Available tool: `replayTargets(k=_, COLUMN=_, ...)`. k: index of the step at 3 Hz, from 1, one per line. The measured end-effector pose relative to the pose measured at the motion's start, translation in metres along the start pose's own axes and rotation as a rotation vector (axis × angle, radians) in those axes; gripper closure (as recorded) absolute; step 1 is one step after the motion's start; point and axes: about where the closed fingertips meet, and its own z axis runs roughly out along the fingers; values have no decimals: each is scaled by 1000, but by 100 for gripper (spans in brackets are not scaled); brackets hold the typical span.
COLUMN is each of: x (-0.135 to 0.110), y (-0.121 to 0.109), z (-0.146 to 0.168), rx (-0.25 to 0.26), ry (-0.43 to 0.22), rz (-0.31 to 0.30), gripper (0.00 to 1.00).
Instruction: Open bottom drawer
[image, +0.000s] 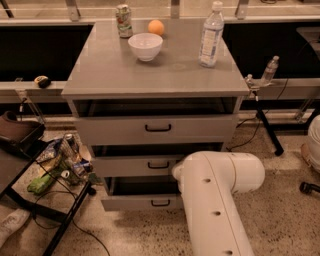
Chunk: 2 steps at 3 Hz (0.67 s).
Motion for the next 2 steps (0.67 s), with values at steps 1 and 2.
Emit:
replayTargets(k=1, x=0, y=0, z=0, rx=0, ry=0, rz=0, gripper=81)
replayTargets(k=2, x=0, y=0, z=0, rx=0, ry=0, rz=0, gripper=58)
